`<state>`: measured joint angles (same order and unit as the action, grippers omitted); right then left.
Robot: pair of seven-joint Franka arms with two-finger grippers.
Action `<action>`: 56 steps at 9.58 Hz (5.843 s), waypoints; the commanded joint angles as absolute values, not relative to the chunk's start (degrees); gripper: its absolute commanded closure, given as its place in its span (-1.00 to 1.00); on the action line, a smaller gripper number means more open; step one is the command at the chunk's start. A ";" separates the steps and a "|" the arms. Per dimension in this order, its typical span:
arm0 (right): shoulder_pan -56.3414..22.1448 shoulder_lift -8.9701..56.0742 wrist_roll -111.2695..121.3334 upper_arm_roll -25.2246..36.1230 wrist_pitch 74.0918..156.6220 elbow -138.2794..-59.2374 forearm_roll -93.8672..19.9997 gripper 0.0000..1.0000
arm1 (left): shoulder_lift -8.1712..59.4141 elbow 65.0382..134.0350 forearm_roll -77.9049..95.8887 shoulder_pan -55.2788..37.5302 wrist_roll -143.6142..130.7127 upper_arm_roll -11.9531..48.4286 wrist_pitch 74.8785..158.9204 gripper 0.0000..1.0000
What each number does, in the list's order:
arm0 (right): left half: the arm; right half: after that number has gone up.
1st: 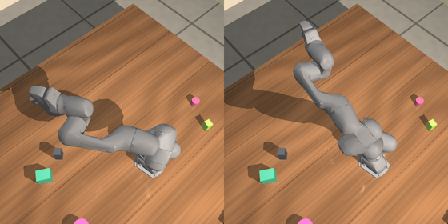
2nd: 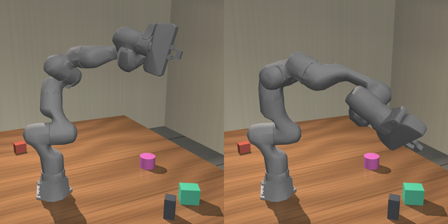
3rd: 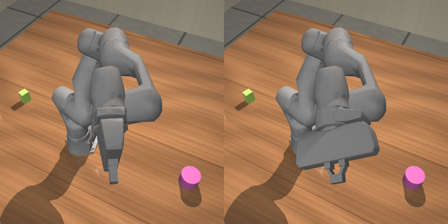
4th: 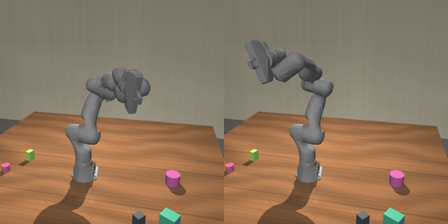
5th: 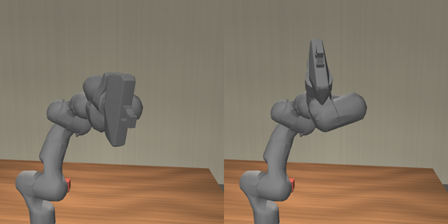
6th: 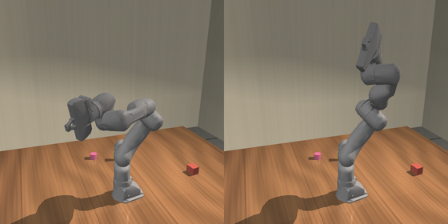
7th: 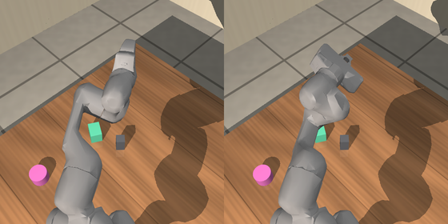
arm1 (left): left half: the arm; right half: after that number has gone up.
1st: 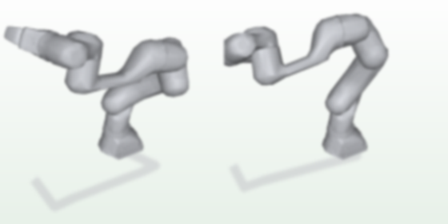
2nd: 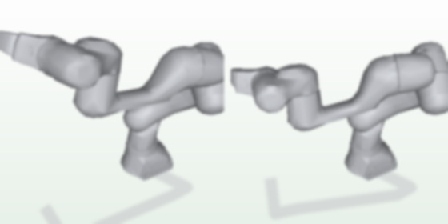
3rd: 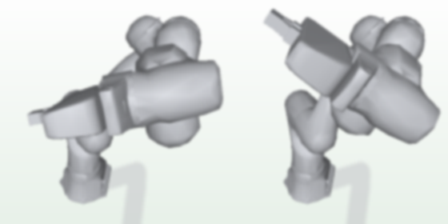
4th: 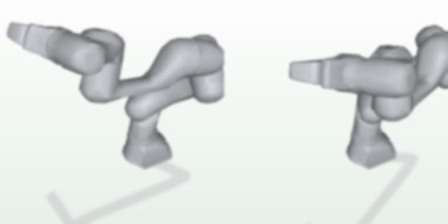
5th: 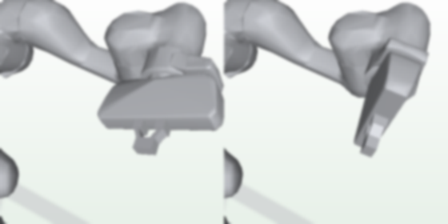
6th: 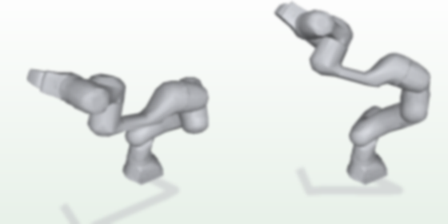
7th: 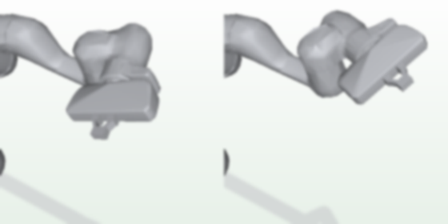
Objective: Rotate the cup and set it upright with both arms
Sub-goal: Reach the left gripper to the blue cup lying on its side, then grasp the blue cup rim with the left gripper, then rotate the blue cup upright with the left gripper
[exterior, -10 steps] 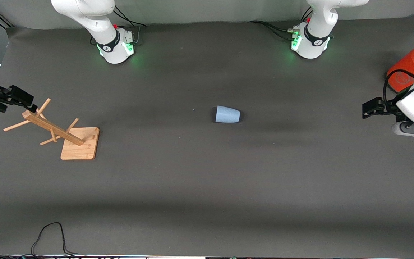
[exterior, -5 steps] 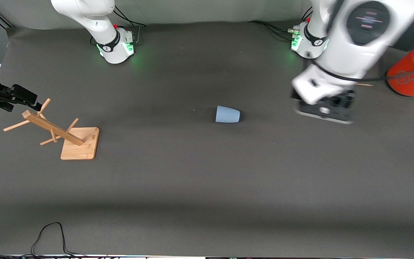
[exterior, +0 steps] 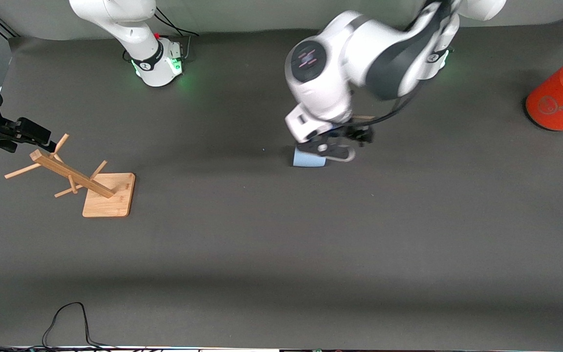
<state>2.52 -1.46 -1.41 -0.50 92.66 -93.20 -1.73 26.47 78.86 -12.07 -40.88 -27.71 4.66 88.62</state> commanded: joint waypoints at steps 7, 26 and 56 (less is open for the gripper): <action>2.11 -1.76 -1.85 -0.35 91.76 -93.16 -0.44 -1.00 | 48.94 67.06 -23.38 -52.38 -32.43 3.52 95.00 -0.97; 2.11 -1.58 -1.93 -0.44 91.76 -93.16 -0.53 -1.00 | 51.42 65.67 -31.91 -55.11 -16.18 3.08 88.87 1.00; 2.02 -1.58 -1.67 -0.44 91.84 -93.16 -0.53 -1.00 | 23.02 113.82 -53.12 -38.93 -81.59 2.90 155.83 1.00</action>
